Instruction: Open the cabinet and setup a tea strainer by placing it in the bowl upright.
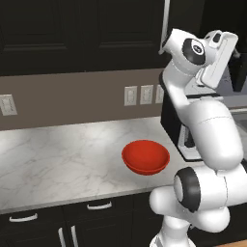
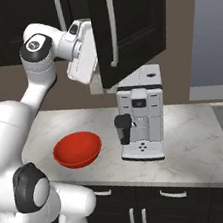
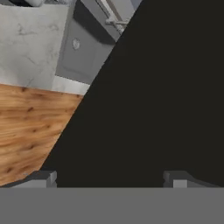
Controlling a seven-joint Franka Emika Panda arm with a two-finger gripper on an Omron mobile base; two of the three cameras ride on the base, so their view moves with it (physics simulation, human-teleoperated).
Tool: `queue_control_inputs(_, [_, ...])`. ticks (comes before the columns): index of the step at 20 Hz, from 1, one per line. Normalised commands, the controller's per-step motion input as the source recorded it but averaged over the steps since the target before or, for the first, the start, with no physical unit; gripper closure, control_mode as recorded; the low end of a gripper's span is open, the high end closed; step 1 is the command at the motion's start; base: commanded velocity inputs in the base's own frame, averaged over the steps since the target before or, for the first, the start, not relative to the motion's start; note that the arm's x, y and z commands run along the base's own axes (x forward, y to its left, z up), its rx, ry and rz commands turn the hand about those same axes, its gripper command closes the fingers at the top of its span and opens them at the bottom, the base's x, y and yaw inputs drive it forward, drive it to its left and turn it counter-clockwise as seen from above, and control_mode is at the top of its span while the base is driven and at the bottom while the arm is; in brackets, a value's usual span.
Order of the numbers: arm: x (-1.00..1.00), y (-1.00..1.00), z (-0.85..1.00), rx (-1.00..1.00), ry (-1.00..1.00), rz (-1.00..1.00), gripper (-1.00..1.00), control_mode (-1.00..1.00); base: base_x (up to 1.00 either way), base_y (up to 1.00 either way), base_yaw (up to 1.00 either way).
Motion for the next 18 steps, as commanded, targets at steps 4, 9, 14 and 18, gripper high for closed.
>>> queue_control_inputs(4, [-0.57, -0.96, 0.05, 0.00, -0.09, -0.16, -1.00, -1.00, 0.00, 0.00, 0.00])
queue_control_inputs(9, [-0.25, -0.82, 0.02, 0.02, -0.05, 0.08, -1.00, -1.00, 0.00, 0.00, 0.00])
queue_control_inputs(14, [-0.08, -0.60, 0.00, 0.00, -0.06, 0.11, -1.00, -1.00, 0.00, 0.00, 0.00])
queue_control_inputs(18, [-0.02, -0.18, -0.01, 0.00, -0.01, 0.14, -1.00, -1.00, 0.00, 0.00, 0.00])
